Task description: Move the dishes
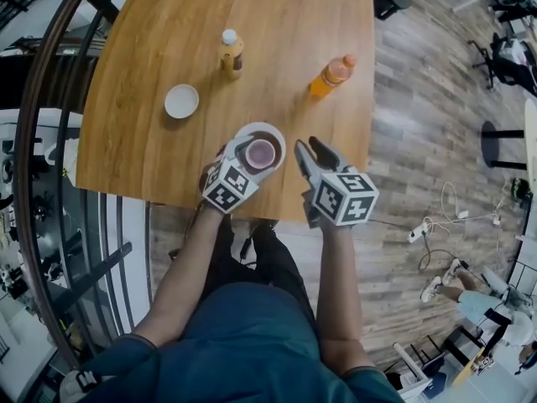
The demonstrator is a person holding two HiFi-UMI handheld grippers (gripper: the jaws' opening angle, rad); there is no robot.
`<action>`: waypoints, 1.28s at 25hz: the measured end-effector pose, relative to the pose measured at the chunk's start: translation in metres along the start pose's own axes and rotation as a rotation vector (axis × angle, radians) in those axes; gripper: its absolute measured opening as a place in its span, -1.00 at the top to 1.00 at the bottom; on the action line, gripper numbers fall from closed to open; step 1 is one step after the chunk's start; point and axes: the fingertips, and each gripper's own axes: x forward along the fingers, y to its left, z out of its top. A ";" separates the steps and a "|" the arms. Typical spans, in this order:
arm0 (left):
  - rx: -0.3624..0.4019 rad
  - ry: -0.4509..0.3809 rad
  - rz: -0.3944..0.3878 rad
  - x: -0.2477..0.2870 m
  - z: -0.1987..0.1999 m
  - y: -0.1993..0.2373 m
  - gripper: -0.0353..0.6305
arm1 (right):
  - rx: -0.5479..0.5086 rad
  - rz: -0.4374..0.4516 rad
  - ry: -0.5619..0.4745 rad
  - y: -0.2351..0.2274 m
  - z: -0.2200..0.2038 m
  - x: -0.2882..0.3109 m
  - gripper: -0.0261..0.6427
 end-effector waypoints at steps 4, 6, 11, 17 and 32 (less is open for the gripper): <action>0.000 -0.017 -0.002 0.000 0.000 0.001 -0.14 | 0.017 0.000 0.036 -0.006 -0.016 0.015 0.58; 0.001 -0.030 -0.002 -0.002 0.002 0.001 -0.14 | 0.028 -0.001 0.054 -0.008 -0.024 0.021 0.58; 0.001 -0.056 0.003 -0.006 0.009 0.002 -0.14 | 0.057 -0.007 0.104 -0.017 -0.047 0.035 0.58; 0.004 -0.094 0.016 -0.018 0.018 0.008 -0.14 | 0.094 -0.002 0.153 -0.021 -0.070 0.054 0.58; 0.010 -0.174 0.110 -0.064 0.048 0.042 -0.14 | 0.130 -0.012 0.247 -0.022 -0.105 0.092 0.58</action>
